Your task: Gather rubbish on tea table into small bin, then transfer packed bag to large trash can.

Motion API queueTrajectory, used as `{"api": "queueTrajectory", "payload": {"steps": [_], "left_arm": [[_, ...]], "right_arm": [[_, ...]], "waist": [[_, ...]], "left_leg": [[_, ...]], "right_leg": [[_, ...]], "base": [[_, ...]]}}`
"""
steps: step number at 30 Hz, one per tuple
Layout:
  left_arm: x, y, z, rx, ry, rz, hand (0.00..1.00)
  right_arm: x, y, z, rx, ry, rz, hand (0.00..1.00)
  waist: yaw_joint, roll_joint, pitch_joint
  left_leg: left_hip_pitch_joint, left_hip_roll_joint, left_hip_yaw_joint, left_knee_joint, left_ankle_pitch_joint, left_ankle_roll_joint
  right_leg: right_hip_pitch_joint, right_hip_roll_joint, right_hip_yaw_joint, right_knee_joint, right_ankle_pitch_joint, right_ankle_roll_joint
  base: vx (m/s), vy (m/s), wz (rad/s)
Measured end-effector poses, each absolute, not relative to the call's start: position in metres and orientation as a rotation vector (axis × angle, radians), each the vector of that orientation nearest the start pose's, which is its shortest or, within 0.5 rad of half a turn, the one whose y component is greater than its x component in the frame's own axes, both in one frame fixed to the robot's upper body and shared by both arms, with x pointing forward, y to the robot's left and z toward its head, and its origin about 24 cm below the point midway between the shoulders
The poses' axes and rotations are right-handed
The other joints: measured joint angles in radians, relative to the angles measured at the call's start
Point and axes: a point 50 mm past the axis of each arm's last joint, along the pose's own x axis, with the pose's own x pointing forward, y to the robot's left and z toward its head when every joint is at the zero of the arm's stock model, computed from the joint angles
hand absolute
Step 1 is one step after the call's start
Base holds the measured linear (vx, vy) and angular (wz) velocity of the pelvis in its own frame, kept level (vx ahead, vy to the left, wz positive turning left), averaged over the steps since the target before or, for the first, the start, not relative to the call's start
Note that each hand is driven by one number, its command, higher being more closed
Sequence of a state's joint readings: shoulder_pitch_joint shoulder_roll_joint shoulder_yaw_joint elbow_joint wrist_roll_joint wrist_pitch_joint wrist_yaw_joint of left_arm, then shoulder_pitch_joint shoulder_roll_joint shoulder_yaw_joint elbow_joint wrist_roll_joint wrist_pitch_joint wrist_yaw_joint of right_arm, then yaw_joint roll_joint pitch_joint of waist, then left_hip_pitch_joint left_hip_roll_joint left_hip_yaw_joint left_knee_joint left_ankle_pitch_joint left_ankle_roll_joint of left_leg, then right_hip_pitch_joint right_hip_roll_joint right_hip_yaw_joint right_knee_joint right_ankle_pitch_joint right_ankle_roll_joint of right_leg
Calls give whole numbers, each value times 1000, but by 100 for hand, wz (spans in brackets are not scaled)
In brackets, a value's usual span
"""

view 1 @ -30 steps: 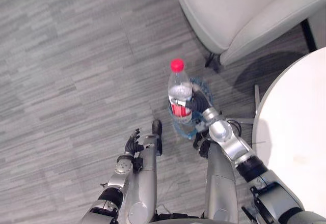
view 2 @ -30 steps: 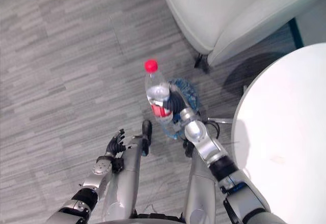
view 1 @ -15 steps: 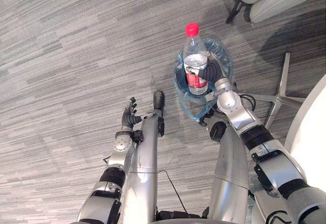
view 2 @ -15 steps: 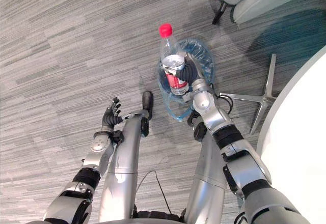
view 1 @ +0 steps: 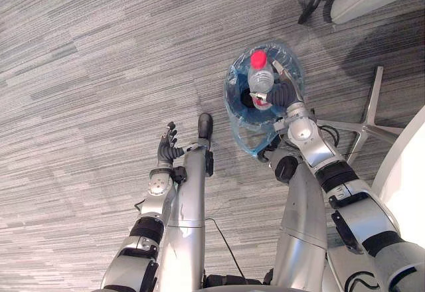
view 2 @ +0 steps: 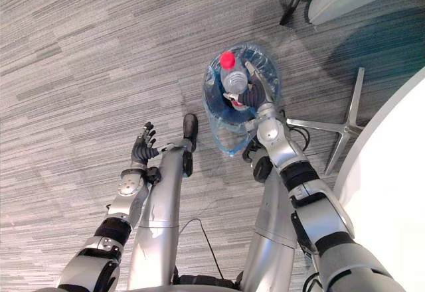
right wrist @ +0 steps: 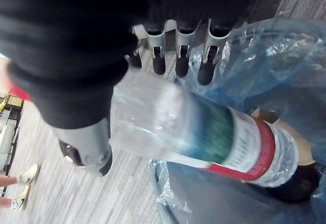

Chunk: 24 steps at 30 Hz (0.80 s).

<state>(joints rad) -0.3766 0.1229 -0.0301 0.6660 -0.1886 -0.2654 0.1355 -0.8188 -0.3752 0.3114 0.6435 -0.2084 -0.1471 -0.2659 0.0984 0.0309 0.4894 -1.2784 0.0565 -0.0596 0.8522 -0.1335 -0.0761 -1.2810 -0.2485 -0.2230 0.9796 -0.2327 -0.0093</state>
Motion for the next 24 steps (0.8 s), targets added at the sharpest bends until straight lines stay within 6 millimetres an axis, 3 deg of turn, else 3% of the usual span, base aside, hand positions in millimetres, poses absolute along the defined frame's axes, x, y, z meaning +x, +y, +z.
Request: {"api": "queueTrajectory", "payload": {"steps": [5, 13, 24], "left_arm": [[315, 165, 18, -33, 46, 106, 0], [312, 166, 8, -26, 98, 110, 0], [311, 168, 4, -17, 116, 113, 0]], "right_arm": [[379, -141, 156, -704, -391, -4, 0], [354, -120, 133, -720, -420, 101, 0], [340, -93, 106, -1051, -472, 287, 0]], "waist": [[0, -1, -1], [-4, -5, -3], [-6, -37, -4]], "left_leg": [[4, 1, -6, -8, 5, -6], [74, 14, -9, -56, 14, -19], [145, 33, -6, -130, 35, -32]], "right_leg": [[4, 2, -6, -5, 0, 0], [75, 13, -21, -45, 3, -3], [142, 34, -41, -110, 20, -30]], "base": [[0, 0, 0], [0, 0, 0], [5, -1, -2]]}}
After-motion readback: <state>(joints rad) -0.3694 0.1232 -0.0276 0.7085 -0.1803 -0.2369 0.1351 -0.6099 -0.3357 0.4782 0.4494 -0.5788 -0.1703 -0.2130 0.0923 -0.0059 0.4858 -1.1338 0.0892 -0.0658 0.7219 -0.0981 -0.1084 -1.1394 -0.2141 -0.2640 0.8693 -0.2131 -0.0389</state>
